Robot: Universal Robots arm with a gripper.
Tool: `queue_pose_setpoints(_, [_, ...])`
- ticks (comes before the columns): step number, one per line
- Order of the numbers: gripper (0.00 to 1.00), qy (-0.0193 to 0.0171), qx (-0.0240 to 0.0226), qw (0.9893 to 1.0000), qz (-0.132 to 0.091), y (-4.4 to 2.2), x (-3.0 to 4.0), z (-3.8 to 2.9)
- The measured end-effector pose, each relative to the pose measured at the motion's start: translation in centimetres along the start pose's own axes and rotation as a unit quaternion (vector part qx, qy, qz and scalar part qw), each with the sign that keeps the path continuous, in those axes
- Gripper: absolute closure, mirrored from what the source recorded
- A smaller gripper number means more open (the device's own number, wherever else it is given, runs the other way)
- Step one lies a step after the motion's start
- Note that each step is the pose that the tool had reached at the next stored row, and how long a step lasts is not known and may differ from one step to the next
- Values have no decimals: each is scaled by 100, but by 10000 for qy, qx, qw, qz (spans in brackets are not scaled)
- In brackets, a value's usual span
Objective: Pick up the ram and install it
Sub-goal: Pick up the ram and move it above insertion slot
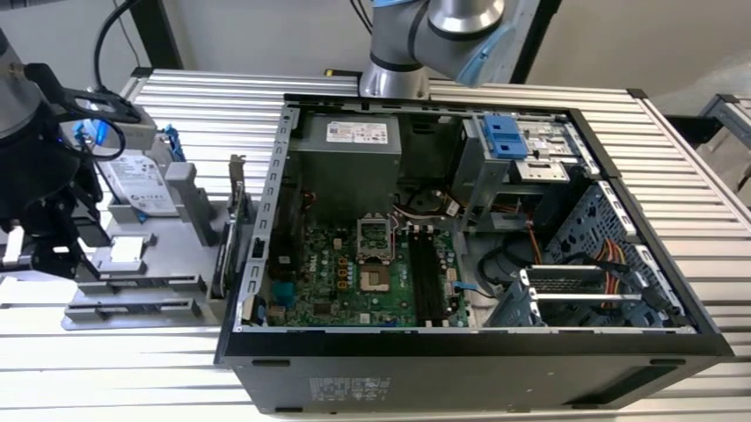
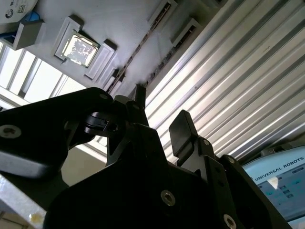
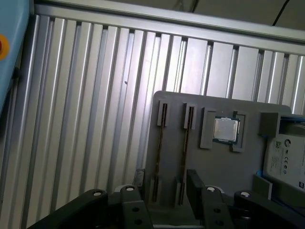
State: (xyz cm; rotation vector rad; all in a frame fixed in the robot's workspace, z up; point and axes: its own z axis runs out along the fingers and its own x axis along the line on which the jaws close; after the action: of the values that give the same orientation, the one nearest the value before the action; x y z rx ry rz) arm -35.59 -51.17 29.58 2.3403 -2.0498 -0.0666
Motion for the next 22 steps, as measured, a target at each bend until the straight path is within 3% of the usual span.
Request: queue_pose_setpoints(22, [0, 0, 0, 10000, 0, -5, 2, 102])
